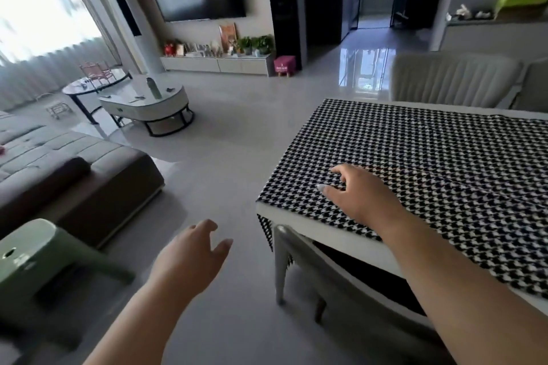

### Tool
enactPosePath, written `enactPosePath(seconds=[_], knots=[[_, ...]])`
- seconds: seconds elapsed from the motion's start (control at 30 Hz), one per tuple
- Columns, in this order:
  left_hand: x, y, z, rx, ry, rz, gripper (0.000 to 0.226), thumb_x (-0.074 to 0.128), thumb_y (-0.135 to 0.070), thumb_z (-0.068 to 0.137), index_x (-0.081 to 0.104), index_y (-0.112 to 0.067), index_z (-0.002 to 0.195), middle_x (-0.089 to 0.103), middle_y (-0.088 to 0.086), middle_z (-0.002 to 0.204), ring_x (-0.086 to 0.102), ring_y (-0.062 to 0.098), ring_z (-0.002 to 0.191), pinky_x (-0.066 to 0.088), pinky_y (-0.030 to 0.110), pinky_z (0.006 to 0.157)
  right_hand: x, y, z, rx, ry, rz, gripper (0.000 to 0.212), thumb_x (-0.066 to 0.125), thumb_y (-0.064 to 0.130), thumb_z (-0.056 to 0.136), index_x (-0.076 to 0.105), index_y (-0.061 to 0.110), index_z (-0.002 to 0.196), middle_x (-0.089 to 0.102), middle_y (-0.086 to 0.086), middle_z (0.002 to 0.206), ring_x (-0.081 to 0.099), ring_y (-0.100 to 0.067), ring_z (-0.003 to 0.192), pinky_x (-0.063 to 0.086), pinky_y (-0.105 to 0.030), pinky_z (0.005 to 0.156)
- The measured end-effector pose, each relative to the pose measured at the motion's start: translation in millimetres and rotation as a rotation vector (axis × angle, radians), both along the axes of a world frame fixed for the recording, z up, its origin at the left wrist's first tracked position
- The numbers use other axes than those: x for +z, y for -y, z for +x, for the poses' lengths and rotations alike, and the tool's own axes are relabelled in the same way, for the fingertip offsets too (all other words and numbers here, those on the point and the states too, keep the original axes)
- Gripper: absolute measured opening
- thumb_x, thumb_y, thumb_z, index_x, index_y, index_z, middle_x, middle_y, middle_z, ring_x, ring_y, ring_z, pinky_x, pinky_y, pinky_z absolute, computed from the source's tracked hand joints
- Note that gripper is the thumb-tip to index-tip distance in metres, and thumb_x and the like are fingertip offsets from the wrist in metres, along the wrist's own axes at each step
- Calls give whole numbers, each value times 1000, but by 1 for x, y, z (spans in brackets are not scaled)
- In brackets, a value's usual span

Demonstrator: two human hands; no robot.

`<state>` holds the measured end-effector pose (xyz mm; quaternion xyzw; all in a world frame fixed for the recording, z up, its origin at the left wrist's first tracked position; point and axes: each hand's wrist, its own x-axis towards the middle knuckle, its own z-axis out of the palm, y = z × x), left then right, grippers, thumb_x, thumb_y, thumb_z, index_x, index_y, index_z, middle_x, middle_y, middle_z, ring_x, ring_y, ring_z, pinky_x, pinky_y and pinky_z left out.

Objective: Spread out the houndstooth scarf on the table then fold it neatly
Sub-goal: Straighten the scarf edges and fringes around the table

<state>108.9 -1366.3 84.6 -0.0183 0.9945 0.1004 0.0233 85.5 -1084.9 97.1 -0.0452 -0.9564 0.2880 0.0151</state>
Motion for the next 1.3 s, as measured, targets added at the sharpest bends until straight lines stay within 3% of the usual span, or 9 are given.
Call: enactPosePath(seconds=[0.3, 0.47, 0.7, 0.97, 1.17, 1.3], knots=[[-29, 72, -78, 83, -36, 88, 43, 50, -54, 90, 52, -28, 125, 65, -6, 112, 60, 18, 106, 49, 30, 86, -10, 96, -101, 130, -13, 67, 57, 51, 50, 91, 46, 17, 136, 58, -8, 125, 55, -24, 112, 44, -33, 88], [-43, 109, -150, 89, -32, 80, 35, 50, -51, 92, 53, -30, 120, 67, -10, 104, 60, 15, 101, 46, 27, 78, -30, 134, -184, 124, 4, 43, 55, 50, 52, 90, 46, 18, 134, 63, -7, 113, 59, -23, 102, 45, -32, 81], [-60, 148, -276, 25, 57, 71, 36, 49, -51, 92, 53, -30, 121, 66, -11, 104, 60, 16, 101, 47, 28, 79, -52, 174, -291, 36, 58, 43, 55, 50, 52, 90, 46, 17, 134, 62, -5, 115, 58, -23, 104, 44, -31, 81], [-95, 165, -397, -183, 173, 100, 34, 47, -50, 92, 53, -29, 120, 68, -10, 102, 62, 18, 99, 50, 31, 84, -82, 194, -348, -176, 153, 30, 54, 52, 49, 90, 48, 16, 133, 62, -7, 112, 59, -23, 98, 42, -28, 76], [-118, 165, -492, -458, 249, 59, 35, 47, -52, 92, 52, -32, 120, 67, -10, 109, 63, 18, 102, 49, 29, 82, -104, 214, -363, -464, 240, 7, 54, 51, 49, 90, 47, 17, 133, 62, -5, 114, 61, -22, 96, 50, -32, 79], [-128, 167, -540, -648, 308, 33, 35, 49, -50, 92, 54, -31, 120, 66, -6, 109, 63, 20, 101, 51, 32, 86, -118, 249, -361, -677, 300, -36, 47, 50, 49, 92, 50, 16, 126, 63, -4, 104, 60, -18, 82, 51, -32, 72]])
